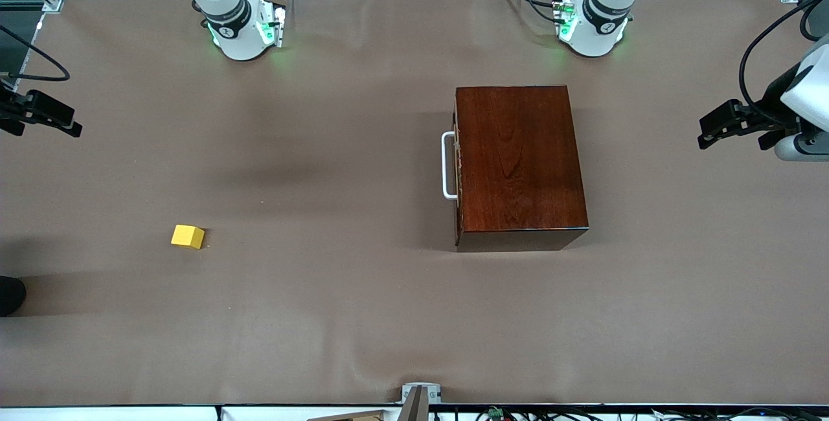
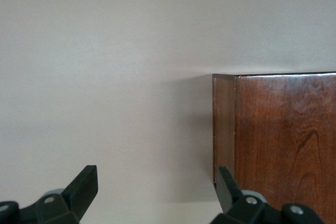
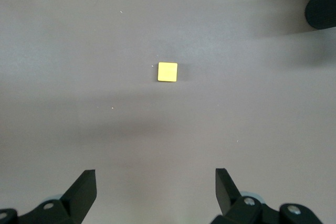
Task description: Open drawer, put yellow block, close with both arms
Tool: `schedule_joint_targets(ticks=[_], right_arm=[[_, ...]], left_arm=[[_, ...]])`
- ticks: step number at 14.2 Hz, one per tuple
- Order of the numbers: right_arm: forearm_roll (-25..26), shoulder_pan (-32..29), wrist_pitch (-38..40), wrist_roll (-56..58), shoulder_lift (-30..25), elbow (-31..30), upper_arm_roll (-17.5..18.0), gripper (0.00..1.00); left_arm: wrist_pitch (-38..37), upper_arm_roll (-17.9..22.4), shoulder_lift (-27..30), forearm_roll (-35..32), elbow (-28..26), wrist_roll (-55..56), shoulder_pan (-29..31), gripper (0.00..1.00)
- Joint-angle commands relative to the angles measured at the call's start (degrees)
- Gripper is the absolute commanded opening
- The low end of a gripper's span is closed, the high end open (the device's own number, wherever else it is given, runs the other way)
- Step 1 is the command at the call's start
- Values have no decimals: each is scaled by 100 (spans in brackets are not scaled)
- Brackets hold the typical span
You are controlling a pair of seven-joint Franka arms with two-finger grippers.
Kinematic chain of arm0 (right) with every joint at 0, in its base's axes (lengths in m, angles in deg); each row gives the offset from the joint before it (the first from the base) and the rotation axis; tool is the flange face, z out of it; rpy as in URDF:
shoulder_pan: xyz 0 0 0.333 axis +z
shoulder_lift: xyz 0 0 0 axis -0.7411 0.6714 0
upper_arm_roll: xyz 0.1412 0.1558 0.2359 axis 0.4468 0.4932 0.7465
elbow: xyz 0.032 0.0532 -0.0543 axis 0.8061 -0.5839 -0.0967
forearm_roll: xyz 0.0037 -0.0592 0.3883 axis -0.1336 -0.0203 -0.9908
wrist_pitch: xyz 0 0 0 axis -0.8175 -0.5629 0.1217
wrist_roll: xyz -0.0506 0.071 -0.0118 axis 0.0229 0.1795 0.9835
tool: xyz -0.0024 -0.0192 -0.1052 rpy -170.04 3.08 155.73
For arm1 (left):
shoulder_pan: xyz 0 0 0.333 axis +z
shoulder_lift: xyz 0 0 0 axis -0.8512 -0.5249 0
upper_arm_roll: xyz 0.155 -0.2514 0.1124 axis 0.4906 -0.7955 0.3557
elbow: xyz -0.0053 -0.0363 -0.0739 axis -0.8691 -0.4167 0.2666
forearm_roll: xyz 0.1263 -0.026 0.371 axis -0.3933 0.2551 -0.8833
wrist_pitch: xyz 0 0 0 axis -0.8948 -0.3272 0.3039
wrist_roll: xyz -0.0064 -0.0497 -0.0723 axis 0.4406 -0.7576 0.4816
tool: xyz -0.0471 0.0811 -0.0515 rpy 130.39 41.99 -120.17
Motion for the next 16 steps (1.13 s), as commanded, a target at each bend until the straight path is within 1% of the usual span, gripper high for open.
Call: schedule_joint_targets(ticks=[1, 10, 16], right_arm=[[32, -76, 28, -3, 30, 48, 69, 100], [32, -84, 19, -3, 39, 48, 69, 100], [32, -93, 19, -3, 48, 48, 60, 100]], left_arm=[[72, -34, 123, -85, -119, 86, 9, 100], [72, -25, 97, -94, -92, 95, 0, 100], [72, -77, -52, -33, -75, 121, -123, 100]])
